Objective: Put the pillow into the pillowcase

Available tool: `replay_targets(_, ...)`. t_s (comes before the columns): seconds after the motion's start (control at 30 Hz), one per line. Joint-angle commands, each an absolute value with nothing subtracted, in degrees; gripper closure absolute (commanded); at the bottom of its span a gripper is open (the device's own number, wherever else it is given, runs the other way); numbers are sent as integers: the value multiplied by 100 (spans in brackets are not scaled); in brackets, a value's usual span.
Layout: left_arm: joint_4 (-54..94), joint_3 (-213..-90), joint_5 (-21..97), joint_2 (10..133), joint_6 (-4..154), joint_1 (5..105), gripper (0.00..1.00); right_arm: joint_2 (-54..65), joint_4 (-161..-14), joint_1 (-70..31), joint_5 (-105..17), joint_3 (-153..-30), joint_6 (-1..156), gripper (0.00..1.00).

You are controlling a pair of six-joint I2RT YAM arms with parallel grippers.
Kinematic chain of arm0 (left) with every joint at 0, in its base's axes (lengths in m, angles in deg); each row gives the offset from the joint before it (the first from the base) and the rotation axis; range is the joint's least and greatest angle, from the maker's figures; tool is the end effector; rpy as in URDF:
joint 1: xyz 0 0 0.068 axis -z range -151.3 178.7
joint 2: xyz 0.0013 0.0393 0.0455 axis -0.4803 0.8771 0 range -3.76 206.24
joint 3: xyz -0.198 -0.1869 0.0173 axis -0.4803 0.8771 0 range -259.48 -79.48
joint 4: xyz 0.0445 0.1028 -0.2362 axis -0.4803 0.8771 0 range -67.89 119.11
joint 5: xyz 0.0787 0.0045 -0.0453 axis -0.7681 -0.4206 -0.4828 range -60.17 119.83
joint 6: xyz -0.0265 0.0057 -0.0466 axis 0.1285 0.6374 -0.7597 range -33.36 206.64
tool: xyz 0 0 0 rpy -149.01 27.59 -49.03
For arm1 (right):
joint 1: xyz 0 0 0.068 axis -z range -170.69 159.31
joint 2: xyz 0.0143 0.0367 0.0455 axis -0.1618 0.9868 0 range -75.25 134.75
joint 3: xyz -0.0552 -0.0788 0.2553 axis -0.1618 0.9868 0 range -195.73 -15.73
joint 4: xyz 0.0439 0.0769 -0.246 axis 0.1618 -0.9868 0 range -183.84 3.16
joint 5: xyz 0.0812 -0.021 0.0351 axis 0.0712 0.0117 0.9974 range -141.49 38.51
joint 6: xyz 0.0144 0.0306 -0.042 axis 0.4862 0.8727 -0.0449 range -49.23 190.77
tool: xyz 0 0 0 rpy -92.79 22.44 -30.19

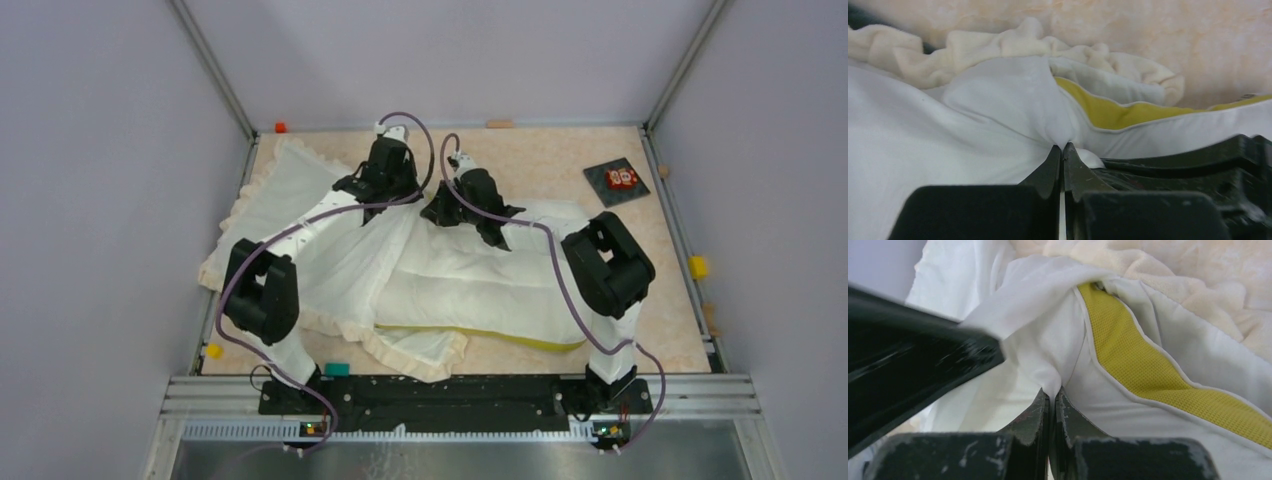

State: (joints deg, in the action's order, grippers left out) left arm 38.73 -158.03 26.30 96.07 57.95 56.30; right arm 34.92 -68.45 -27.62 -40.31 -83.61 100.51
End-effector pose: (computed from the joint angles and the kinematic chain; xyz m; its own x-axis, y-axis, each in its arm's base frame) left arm 0.3569 -0.1841 0.2733 -0.6789 -0.1857 -0.7104 0.1065 0.9323 -0.3455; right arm 0.3414 0.2653 0.1967 -0.6438 0.1247 -0.7549 -0.4744 0.7091 0.5217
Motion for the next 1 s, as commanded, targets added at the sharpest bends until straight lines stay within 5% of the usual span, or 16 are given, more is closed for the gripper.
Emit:
replay_targets(0.0,2817,-15674,3124,8722,5460,6036,100,3286,-6789,-2772,-3817,-8602,11142,100)
replay_targets(0.33,3013,-14405,3271,7777,4754,6444,100,3539,-6718,-2194,-4553,-9040,12336,100)
replay_targets(0.63,2998,-14336,3429,8589,4972,6410,96,3424,-6620,-2211,-4260,-8651,12285,98)
replay_targets(0.77,3368,-14896,3358,9036,5044,6257,90,2771,-7296,-2211,-4493,-8299,11875,58)
replay_targets(0.87,3452,-15144,3432,9150,5159,6156,81,2280,-8075,-2207,-4734,-8197,11609,45)
replay_targets(0.97,3566,-15290,3498,9052,5296,6142,69,1859,-8752,-2219,-4875,-8096,11292,42)
